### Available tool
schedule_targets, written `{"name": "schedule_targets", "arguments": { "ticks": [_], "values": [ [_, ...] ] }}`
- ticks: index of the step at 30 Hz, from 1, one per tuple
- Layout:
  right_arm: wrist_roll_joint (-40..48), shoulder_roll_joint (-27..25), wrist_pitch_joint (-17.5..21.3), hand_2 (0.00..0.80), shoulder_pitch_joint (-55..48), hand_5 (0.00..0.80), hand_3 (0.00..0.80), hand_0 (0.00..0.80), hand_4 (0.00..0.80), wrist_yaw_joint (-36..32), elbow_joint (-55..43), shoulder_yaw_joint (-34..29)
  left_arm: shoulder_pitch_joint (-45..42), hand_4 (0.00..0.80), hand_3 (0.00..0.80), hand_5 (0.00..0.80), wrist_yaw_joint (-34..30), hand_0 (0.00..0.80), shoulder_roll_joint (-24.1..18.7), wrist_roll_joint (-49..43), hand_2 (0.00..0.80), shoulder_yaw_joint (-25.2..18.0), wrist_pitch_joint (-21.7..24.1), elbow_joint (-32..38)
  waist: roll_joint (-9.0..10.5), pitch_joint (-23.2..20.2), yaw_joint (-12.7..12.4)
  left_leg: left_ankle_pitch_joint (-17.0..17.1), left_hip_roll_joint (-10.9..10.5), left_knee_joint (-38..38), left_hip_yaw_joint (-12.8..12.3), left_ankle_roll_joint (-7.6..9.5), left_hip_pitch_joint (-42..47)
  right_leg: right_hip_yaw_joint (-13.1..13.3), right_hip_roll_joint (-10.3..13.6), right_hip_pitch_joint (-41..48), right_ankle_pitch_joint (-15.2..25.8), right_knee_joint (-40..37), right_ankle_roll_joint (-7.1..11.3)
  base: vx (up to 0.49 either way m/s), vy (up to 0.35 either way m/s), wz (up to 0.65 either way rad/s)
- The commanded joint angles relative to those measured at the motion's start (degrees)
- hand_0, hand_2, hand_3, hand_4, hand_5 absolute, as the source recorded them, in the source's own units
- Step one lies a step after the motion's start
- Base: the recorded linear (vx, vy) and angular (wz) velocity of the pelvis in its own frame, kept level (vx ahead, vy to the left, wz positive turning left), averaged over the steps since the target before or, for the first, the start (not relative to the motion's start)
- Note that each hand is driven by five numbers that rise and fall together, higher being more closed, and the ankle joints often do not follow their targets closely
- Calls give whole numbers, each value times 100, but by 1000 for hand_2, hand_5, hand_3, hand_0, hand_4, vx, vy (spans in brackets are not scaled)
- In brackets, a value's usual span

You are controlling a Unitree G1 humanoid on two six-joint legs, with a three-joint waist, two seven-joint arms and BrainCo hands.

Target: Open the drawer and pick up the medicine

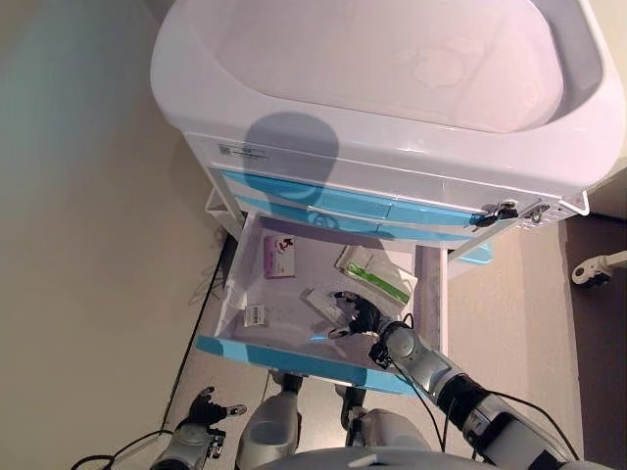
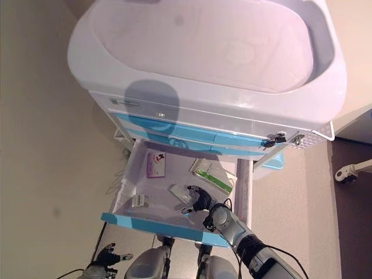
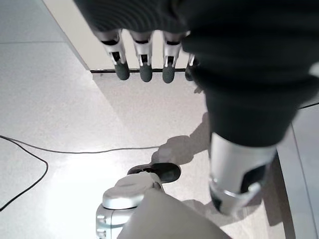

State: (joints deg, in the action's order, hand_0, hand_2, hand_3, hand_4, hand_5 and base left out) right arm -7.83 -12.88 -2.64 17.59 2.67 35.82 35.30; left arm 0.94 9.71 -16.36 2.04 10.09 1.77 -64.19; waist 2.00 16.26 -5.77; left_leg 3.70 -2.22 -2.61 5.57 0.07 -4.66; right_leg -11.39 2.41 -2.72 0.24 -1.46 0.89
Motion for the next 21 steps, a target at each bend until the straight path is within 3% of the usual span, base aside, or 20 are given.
{"name": "schedule_targets", "arguments": {
  "ticks": [1,8,18,19,21],
  "values": [
    [-49,268,105,0,303,0,0,0,0,191,-108,243,105,0,0,0,187,0,48,264,0,174,9,-233,130,-45,-41,-8,-342,178,-62,169,-329,235,339,-598,411,478,474,0,0,0],
    [-177,429,34,0,577,0,0,0,0,369,346,345,174,0,0,0,275,0,92,319,0,295,11,-215,54,15,-44,1,-361,184,-86,172,-382,282,347,-660,436,478,476,0,4,-1],
    [-1024,564,-92,0,846,0,0,0,0,367,665,702,318,0,0,0,345,0,128,346,0,385,24,-227,9,86,-5,-10,-376,193,-128,186,-438,375,353,-756,459,505,479,0,4,-1],
    [-1082,591,-108,132,861,132,132,132,132,356,691,743,332,0,0,0,357,0,129,348,0,402,27,-240,10,93,-7,-8,-376,188,-130,185,-445,380,355,-768,463,502,479,0,0,0],
    [-1169,617,-117,232,889,232,232,232,232,319,670,822,365,0,0,0,383,0,141,374,0,422,23,-211,4,115,-12,-2,-378,185,-128,186,-461,386,357,-786,467,499,479,0,0,0]
  ]
}}
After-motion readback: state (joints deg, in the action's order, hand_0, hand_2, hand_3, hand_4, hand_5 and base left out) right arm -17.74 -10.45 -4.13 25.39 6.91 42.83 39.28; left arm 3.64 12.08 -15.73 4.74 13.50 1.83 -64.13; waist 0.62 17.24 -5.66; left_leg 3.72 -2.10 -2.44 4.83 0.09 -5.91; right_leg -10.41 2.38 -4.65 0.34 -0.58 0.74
